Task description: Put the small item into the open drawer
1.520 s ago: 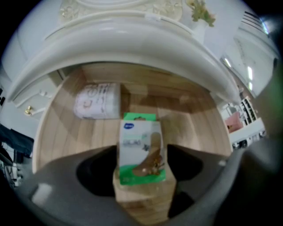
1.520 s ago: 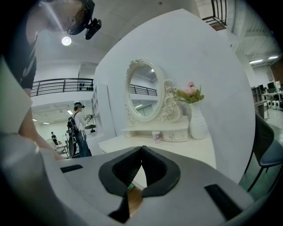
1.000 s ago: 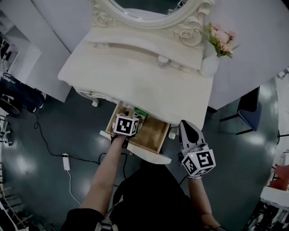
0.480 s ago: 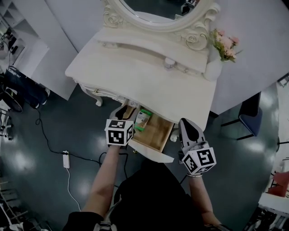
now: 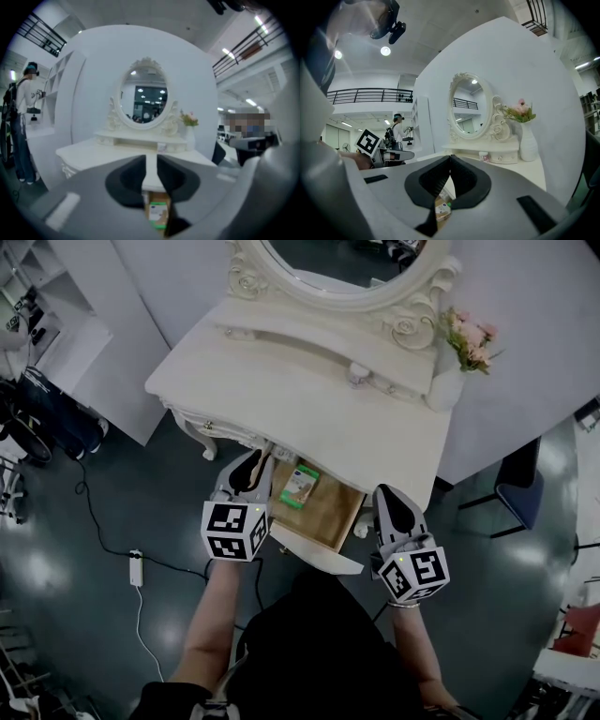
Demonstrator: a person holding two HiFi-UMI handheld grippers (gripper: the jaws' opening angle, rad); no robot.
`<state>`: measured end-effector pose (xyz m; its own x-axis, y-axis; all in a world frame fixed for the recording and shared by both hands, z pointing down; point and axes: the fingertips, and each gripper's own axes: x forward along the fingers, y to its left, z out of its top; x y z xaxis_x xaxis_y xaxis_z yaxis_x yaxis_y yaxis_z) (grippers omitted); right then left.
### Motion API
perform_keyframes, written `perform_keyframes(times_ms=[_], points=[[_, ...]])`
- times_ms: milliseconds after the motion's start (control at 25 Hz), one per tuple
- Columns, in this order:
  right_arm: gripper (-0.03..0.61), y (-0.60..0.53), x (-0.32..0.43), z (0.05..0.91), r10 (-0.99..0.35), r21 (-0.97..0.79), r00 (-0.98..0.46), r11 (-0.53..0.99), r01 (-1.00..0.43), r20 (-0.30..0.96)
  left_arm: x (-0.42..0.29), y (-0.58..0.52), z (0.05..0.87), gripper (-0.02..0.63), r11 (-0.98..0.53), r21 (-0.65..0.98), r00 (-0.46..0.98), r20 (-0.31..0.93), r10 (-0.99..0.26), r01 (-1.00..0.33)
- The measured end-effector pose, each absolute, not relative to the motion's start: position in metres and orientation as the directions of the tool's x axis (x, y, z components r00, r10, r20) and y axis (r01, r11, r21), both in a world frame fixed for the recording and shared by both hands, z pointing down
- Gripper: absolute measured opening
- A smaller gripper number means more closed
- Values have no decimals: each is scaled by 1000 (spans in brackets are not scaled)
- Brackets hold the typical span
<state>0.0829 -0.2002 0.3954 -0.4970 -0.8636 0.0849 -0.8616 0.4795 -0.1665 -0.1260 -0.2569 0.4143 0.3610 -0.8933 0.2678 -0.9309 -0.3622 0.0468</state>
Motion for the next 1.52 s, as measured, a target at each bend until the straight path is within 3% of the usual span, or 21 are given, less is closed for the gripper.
perform_keyframes(times_ms=[440, 1520], points=[[-3, -185, 73, 383, -860, -150, -508, 497, -855, 50, -142, -227, 387, 9, -327, 5, 322, 182, -929, -945], [-3, -163, 62, 359, -864, -68, -503, 502, -862, -2, -158, -197, 373, 8, -344, 58, 348, 107, -931, -937]])
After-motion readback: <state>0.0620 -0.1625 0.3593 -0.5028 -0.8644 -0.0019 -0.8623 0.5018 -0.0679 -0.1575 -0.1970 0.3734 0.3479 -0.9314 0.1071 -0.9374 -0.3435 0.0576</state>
